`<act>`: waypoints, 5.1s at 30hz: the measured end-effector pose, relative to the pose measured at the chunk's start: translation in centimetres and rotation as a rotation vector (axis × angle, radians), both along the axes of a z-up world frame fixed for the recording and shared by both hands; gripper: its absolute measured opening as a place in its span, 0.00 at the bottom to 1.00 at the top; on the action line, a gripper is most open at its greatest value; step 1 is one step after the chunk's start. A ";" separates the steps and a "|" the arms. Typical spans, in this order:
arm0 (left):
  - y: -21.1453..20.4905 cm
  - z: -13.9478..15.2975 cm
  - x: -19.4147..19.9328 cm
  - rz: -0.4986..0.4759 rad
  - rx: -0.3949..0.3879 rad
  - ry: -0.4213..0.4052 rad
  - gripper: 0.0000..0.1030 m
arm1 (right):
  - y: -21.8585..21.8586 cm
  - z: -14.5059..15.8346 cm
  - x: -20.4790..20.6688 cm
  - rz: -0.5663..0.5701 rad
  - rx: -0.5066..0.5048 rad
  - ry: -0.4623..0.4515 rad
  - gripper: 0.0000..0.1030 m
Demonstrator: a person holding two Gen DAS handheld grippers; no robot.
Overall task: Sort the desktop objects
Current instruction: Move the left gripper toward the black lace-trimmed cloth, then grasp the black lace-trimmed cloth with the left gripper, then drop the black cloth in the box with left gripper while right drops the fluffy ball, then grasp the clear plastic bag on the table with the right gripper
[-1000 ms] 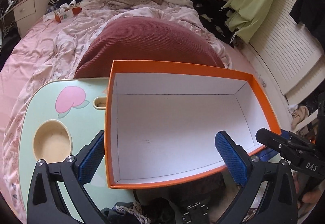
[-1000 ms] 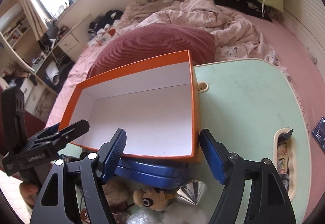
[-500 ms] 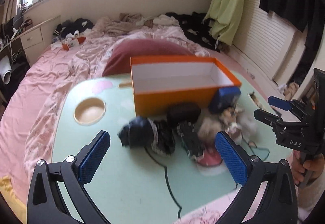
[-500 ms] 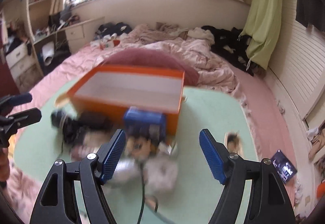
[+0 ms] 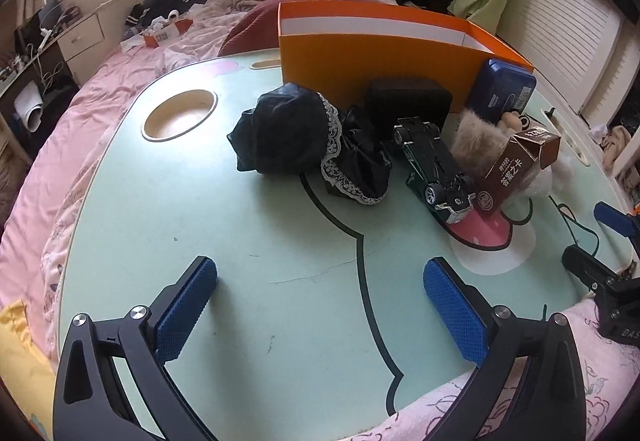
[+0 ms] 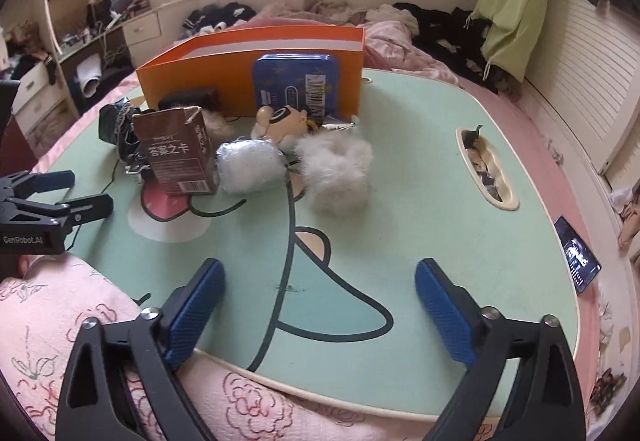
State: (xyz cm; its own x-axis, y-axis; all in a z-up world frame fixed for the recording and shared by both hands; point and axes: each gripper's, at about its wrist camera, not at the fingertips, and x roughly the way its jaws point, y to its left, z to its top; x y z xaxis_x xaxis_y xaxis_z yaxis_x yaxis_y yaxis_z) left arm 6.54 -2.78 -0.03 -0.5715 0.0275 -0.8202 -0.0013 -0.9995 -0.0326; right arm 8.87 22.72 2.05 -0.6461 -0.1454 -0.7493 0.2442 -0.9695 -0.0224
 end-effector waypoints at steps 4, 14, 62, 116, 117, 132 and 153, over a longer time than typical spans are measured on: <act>0.0 0.0 -0.1 0.000 -0.002 0.009 1.00 | 0.2 -0.1 0.1 0.007 -0.007 0.019 1.00; 0.1 -0.1 0.1 0.001 -0.001 0.014 1.00 | 0.2 0.0 0.3 0.007 -0.006 0.020 1.00; -2.9 1.8 -4.3 -0.006 0.168 0.113 0.85 | 0.9 0.6 0.5 0.019 -0.078 0.048 1.00; -0.1 12.0 -2.1 -0.166 0.249 0.414 0.54 | 3.8 2.2 -5.4 -0.017 -0.216 -0.035 0.21; -0.2 12.0 -2.4 -0.165 0.252 0.409 0.54 | 4.0 2.8 -5.3 -0.016 -0.233 -0.017 0.21; 0.7 7.3 -12.4 -0.038 0.207 0.169 0.61 | -2.9 8.3 -15.7 0.071 -0.236 0.031 0.26; -0.6 1.2 0.8 -0.104 0.098 0.085 0.79 | -1.2 0.8 -0.6 0.087 -0.085 -0.018 0.78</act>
